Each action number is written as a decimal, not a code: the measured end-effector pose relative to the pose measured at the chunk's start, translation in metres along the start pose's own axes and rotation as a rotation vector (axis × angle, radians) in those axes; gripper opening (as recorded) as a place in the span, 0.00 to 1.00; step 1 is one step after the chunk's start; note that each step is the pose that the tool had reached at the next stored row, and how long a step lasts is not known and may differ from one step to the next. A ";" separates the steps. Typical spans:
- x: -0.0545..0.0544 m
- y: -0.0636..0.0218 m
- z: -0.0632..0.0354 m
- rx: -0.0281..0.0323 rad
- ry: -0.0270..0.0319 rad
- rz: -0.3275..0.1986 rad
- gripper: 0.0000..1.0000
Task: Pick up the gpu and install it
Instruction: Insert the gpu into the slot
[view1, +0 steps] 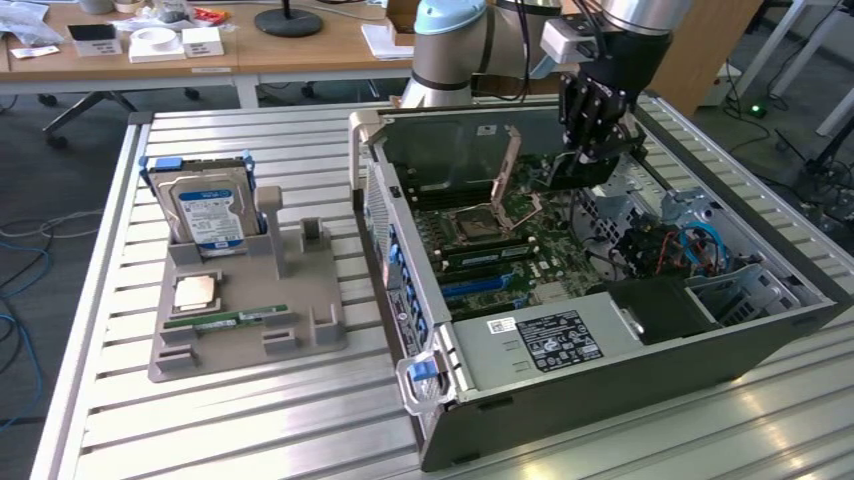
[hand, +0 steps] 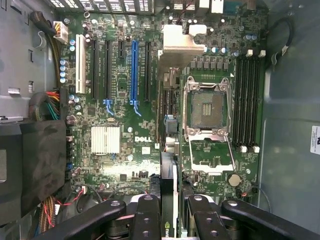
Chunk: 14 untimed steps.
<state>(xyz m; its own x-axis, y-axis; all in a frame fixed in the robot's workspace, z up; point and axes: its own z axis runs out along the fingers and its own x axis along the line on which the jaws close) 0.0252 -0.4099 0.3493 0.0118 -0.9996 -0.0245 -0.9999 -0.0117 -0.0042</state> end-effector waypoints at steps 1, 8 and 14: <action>0.000 0.0000 0.0000 -0.0001 0.0000 0.000 0.26; 0.000 0.0004 0.0012 0.0002 -0.0007 0.000 0.26; 0.000 0.0012 0.0068 0.0000 -0.0003 0.000 0.26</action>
<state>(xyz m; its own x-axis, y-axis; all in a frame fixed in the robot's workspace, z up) 0.0240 -0.4099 0.3425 0.0117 -0.9996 -0.0248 -0.9999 -0.0116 -0.0042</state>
